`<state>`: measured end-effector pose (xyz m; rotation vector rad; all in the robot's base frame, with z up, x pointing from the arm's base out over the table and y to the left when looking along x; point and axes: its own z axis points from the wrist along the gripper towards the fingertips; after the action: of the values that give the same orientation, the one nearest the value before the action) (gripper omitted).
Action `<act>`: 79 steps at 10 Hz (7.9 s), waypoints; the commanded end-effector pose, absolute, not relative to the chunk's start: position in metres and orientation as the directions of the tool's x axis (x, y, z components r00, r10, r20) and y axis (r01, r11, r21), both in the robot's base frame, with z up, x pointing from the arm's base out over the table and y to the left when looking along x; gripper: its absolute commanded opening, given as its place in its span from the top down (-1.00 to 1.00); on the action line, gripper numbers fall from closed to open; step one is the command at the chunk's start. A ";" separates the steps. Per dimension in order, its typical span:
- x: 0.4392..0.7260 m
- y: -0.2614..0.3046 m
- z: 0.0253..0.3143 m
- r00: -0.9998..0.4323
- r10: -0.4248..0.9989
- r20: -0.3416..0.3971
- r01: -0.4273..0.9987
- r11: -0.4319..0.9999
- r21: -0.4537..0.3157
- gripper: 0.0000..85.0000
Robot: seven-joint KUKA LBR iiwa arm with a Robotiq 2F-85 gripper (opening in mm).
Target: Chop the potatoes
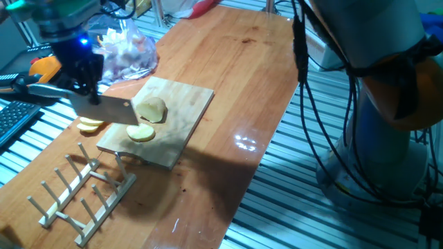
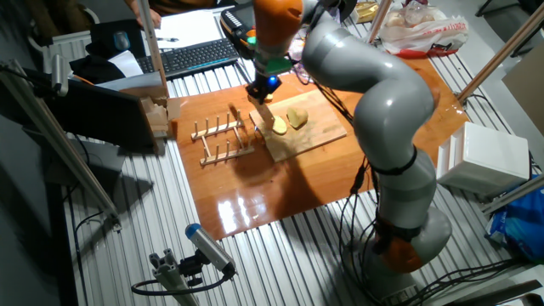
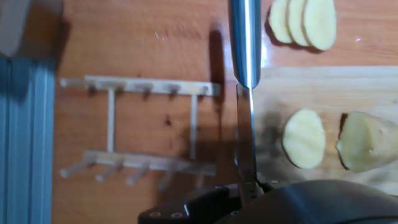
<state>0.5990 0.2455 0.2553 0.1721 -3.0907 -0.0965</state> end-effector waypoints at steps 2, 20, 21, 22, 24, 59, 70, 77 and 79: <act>0.604 0.300 0.243 -0.994 -0.104 0.024 -0.102 0.992 0.069 1.00; 0.622 0.301 0.139 -0.997 -0.040 -0.059 -0.042 0.998 0.041 1.00; 0.623 0.301 0.131 -0.997 -0.041 -0.059 -0.044 0.998 0.050 1.00; 0.623 0.300 0.122 -0.997 -0.047 -0.062 -0.050 0.998 0.046 1.00; 0.621 0.299 0.116 -0.998 -0.046 -0.049 -0.048 0.998 0.033 1.00; 0.602 0.294 0.205 -0.996 -0.068 0.051 -0.066 0.997 0.031 1.00; 0.602 0.293 0.204 -0.995 -0.079 0.061 -0.077 0.996 0.038 1.00; 0.602 0.295 0.206 -0.994 -0.081 0.067 -0.079 0.996 0.042 1.00; 0.602 0.294 0.207 -0.994 -0.076 0.073 -0.074 0.997 0.031 1.00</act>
<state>0.6024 0.2941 0.2067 0.1154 -3.0661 -0.0431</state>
